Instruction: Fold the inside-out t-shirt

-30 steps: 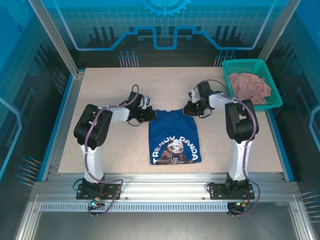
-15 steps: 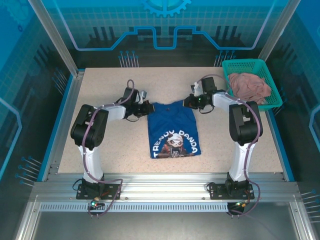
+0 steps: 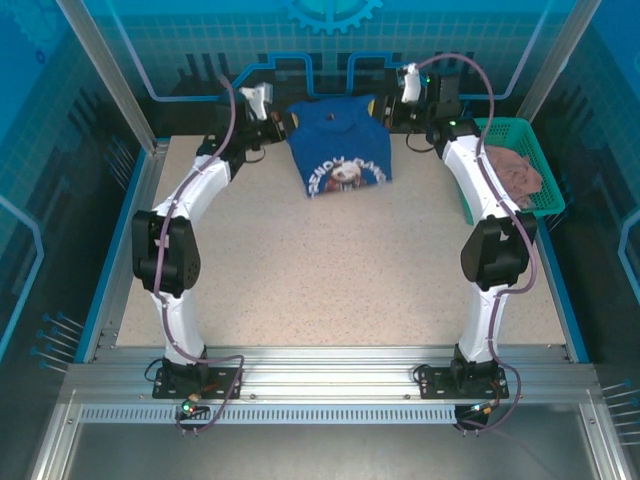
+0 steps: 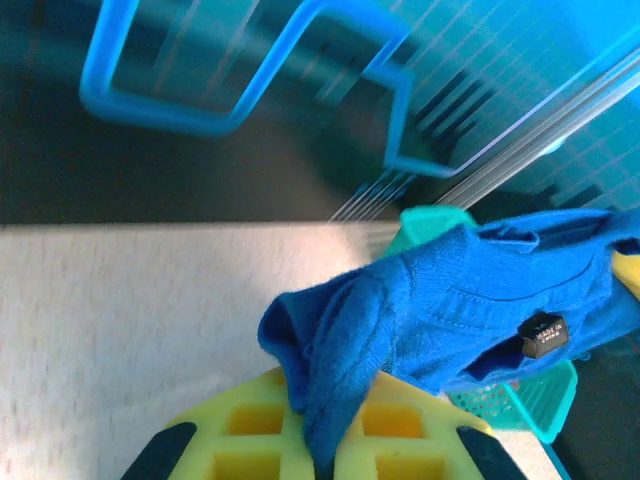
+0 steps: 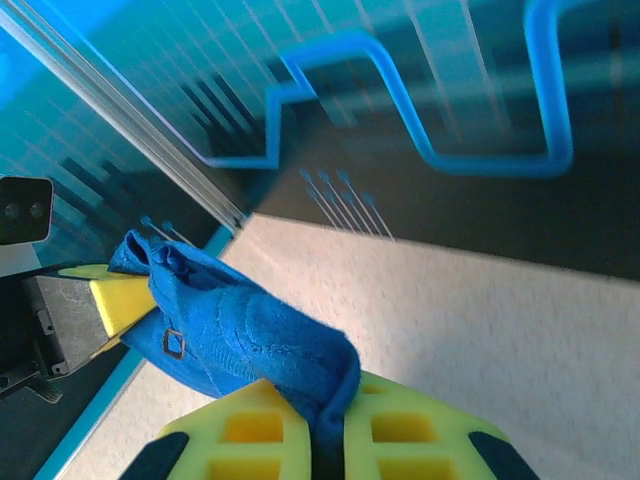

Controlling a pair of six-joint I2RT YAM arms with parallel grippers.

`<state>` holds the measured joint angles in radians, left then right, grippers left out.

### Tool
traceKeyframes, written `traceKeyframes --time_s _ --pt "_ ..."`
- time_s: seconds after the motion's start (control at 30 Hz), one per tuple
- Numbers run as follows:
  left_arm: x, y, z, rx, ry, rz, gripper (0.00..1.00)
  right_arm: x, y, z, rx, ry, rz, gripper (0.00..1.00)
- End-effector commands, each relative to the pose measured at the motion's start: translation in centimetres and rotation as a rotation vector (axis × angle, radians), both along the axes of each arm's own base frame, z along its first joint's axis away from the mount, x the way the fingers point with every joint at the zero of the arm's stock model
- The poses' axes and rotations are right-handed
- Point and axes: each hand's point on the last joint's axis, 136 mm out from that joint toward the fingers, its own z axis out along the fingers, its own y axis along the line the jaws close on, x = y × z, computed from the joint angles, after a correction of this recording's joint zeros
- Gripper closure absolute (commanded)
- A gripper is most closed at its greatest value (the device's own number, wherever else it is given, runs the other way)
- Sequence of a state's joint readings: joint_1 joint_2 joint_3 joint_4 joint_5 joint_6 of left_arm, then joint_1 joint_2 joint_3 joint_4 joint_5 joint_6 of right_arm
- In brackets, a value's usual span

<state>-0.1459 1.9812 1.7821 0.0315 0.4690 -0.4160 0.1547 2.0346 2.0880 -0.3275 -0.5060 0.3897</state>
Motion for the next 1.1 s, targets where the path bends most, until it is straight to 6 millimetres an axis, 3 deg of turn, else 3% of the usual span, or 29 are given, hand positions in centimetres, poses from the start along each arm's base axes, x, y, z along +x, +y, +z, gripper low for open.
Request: traceKeyframes --time_s 0.0,0.1,0.2,0.3,0.53,0.67,0.8,1.07 --pt "-1.3 0.2 2.2 0.031 -0.048 -0.043 1.0 -0.6 -0.4 0.5 -0.017 -0.011 0.029 1.0" --pt "-2.3 -0.2 0.5 0.011 -0.043 -0.069 1.0 -2.0 0.1 -1.4 -0.046 -0.006 0.064 1.0" --pt "-4.1 -0.6 -1.8 -0.031 -0.024 -0.093 1.0 -4.1 0.2 -4.5 -0.058 0.029 0.085 1.0" --pt "-7.1 -1.1 -5.0 -0.072 0.034 -0.114 1.0 -7.2 0.3 -7.9 -0.051 0.087 0.111 1.0" --pt "-19.5 -3.7 -10.9 -0.092 0.164 -0.172 1.0 -17.4 -0.6 -16.0 -0.109 0.321 0.088 0.99" --pt "-24.0 -4.9 -14.4 -0.059 0.254 -0.184 0.97 -21.6 -1.7 -19.4 -0.127 0.44 0.054 0.98" --pt "-23.8 -4.7 -16.4 -0.038 0.308 -0.15 0.96 -22.3 -2.3 -21.3 -0.165 0.495 0.028 0.97" --pt "-20.5 -3.0 -20.2 0.002 0.43 -0.036 0.93 -18.0 -2.5 -24.0 -0.248 0.578 -0.009 0.97"
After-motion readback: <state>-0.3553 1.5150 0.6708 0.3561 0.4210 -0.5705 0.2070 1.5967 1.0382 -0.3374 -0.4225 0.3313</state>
